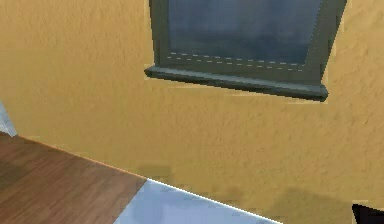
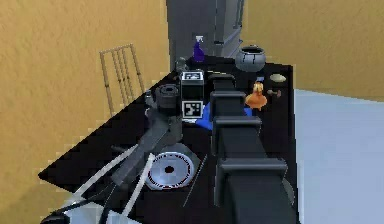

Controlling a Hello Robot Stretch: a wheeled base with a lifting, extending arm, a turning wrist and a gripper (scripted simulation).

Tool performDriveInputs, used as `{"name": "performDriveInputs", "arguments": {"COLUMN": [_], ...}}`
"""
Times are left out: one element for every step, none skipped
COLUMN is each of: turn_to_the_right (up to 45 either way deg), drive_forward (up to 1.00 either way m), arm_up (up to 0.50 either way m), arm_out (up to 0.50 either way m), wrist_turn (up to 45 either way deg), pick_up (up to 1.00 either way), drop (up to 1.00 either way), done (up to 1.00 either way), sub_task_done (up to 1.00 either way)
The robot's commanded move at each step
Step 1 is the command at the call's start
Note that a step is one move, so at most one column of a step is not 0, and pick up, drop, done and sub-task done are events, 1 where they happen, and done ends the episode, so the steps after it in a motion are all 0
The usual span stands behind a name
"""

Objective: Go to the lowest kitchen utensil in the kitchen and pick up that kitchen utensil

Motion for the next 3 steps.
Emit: {"name": "performDriveInputs", "arguments": {"turn_to_the_right": [0.0,0.0,0.0], "drive_forward": [0.00,0.00,0.00], "arm_up": [0.00,0.00,0.00], "arm_out": [0.00,0.00,0.00], "wrist_turn": [45.0,45.0,15.0], "pick_up": [0.00,0.00,0.00], "drop": [0.00,0.00,0.00], "done": [0.00,0.00,0.00], "sub_task_done": [0.00,0.00,0.00]}}
